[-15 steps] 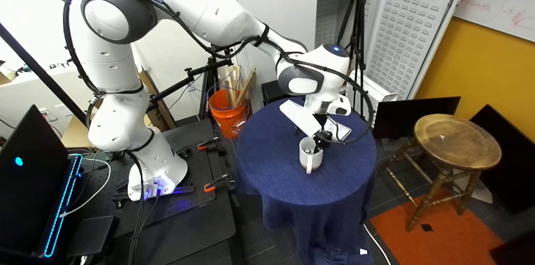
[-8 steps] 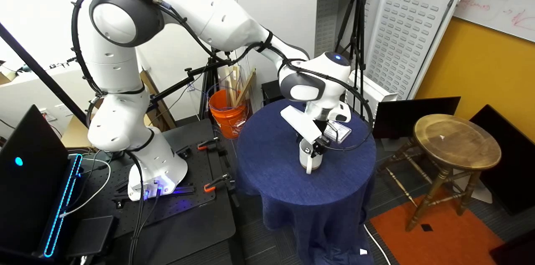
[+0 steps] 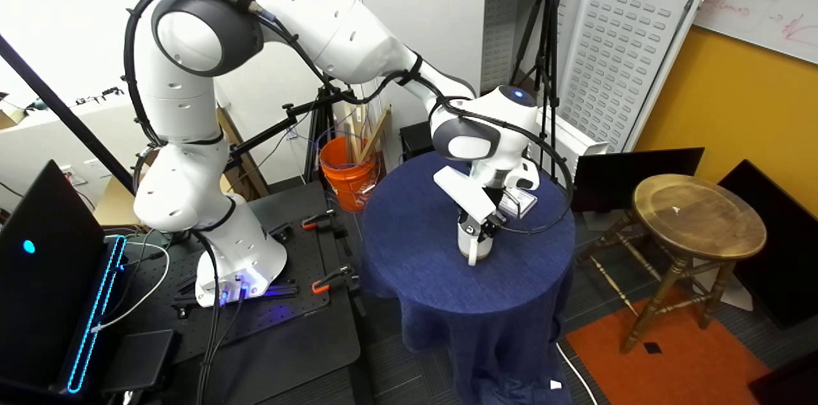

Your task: Put the marker in the mug on the table

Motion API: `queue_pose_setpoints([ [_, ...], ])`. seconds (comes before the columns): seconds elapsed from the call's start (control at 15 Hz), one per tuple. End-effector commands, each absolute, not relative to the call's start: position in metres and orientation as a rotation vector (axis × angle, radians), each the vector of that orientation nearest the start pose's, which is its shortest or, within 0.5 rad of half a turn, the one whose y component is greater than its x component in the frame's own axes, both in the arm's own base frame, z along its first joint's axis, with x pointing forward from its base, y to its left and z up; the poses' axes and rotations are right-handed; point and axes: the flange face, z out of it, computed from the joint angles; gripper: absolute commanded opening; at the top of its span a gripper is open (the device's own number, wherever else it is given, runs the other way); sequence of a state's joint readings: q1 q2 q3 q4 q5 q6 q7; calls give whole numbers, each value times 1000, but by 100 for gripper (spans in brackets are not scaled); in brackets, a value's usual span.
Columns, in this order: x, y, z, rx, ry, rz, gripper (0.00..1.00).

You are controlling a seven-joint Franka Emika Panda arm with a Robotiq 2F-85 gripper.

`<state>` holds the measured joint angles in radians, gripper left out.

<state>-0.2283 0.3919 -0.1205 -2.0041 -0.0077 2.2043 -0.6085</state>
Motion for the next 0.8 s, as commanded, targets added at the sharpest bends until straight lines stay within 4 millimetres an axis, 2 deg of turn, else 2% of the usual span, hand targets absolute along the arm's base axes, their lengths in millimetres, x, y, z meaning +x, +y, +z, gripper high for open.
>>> queue_pose_setpoints([
  [0.0, 559, -199, 249, -3064, -415, 243, 36],
  [0.27, 559, -197, 250, -3069, -421, 238, 4],
  [0.33, 559, -197, 251, -3068, -421, 239, 1],
  [0.4, 558, -197, 251, -3069, -422, 238, 5],
  [0.73, 553, -194, 260, -3076, -414, 241, 5],
])
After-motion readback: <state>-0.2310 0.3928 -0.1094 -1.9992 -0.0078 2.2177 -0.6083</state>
